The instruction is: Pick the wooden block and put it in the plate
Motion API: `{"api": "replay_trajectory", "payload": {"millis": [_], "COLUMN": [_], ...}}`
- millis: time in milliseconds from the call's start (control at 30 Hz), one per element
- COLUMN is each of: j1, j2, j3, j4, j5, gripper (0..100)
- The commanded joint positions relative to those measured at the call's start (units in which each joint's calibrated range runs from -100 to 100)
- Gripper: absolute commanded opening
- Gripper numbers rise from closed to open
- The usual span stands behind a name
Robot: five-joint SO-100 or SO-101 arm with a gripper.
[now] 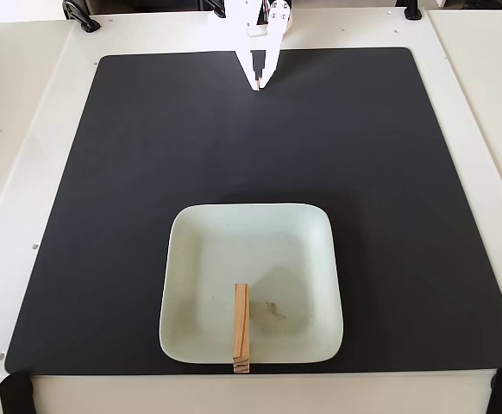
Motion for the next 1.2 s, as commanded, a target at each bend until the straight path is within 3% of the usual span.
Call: {"api": "replay_trajectory", "payload": {"millis": [0, 1167], "j1": [0.11, -0.45], "j2": [0.42, 0.42], "j3": [0.34, 0.34], "j4": [0.38, 0.38], "j5": [-0.01, -0.01], "gripper": [2, 2]}}
